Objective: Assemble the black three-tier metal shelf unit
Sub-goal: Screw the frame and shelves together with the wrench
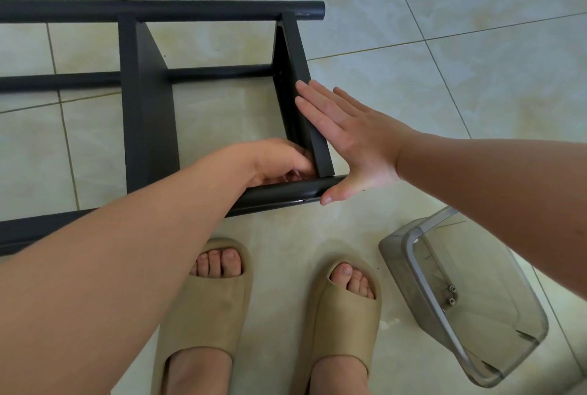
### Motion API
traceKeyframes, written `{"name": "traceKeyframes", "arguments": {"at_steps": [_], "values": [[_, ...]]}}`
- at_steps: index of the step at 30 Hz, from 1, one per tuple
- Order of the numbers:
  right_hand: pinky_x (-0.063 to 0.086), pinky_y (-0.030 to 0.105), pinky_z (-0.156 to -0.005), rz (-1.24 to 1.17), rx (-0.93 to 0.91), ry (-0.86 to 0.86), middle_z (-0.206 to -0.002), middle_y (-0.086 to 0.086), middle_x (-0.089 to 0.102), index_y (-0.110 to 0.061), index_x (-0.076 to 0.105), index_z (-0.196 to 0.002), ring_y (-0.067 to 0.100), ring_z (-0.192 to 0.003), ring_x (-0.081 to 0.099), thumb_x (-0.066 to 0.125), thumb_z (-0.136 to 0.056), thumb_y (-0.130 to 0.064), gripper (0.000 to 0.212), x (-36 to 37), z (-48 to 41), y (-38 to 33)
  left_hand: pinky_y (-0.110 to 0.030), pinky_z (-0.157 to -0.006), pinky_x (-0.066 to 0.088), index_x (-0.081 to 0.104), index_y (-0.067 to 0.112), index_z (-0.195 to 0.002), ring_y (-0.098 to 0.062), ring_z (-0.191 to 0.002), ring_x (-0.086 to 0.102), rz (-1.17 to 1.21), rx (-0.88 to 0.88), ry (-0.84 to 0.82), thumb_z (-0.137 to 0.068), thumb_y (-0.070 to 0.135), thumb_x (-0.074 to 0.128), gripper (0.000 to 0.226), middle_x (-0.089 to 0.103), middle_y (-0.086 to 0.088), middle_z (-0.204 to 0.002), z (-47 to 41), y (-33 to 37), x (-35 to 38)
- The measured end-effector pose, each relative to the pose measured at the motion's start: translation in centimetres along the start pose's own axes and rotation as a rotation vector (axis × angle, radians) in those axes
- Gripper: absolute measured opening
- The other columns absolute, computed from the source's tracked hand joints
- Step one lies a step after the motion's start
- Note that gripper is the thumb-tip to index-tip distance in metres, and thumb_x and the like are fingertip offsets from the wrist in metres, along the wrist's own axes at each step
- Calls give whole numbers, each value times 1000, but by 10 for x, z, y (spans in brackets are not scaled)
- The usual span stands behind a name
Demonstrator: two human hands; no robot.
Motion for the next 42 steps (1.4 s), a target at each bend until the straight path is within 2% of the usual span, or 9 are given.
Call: {"name": "traceKeyframes", "arguments": {"at_steps": [6, 11, 16, 22, 25, 27, 29, 34, 42], "values": [[-8, 41, -126, 7, 1, 1, -166, 5, -27, -12, -17, -159, 19, -152, -25, 42, -61, -98, 143, -1, 1, 0, -34, -74, 55, 69, 7, -91, -21, -66, 66, 132, -8, -50, -90, 1, 56, 15, 68, -9, -74, 1, 0, 1], [-9, 41, -126, 4, -2, 2, -165, 5, -27, -12, -17, -159, 19, -152, -26, 40, -60, -98, 143, 0, 0, -1, -25, -58, 41, 49, 20, -55, -16, -51, 45, -53, -28, 1, -77, 18, 67, 29, 43, -1, -55, 2, -1, 2], [-8, 41, -126, 5, -7, 15, -166, 6, -26, -12, -18, -159, 19, -152, -25, 40, -60, -98, 143, 1, 0, -1, -28, -63, 50, 69, 11, -76, -20, -60, 60, 11, 14, 4, -82, 6, 67, 9, 63, -7, -66, 2, -1, 1], [-8, 41, -126, 5, -7, 13, -166, 6, -26, -11, -17, -159, 20, -152, -25, 39, -60, -98, 142, 1, 0, -1, -31, -66, 51, 66, 8, -89, -21, -64, 57, 172, 28, -72, -73, -1, 65, 18, 60, -10, -72, 1, -1, 1], [-8, 42, -126, 8, -9, 18, -166, 7, -25, -11, -16, -159, 21, -153, -24, 39, -61, -98, 142, 1, 0, -1, -42, -86, 53, 70, 7, -97, -28, -81, 63, 183, 7, -90, -80, 5, 63, 18, 66, -15, -90, 2, -1, 3], [-7, 43, -126, 13, -10, 14, -166, 7, -25, -10, -16, -159, 21, -153, -24, 39, -61, -98, 143, 1, 0, -1, -42, -85, 53, 74, 13, -79, -26, -78, 64, 125, -1, -75, -90, 8, 58, 20, 69, -10, -80, 2, -1, 3], [-8, 43, -126, 12, -9, 12, -166, 7, -25, -10, -15, -159, 21, -153, -24, 39, -61, -98, 143, 1, 0, -1, -30, -67, 50, 66, 20, -58, -16, -57, 60, 54, 18, -65, -93, 7, 57, 38, 60, 1, -55, 3, 0, 4], [-8, 42, -126, 10, -11, 15, -166, 8, -25, -10, -16, -159, 21, -153, -24, 40, -61, -98, 143, 1, 0, -1, -32, -75, 54, 71, 8, -88, -21, -69, 67, 55, 43, -53, -89, 2, 61, 12, 70, -8, -74, 3, -1, 2], [-6, 43, -126, 18, -11, 17, -166, 7, -24, -11, -16, -159, 21, -153, -23, 39, -62, -98, 142, 1, 0, 0, -32, -71, 55, 67, 7, -92, -19, -66, 67, 219, 33, -83, -91, -5, 47, 23, 69, -8, -76, -1, -1, 2]]}}
Point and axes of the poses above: each hand's wrist, its own z-axis away from the middle knuckle, its own x-axis out of the palm, y = z × x, the point moved 2 cm from there along -z, towards the middle knuckle
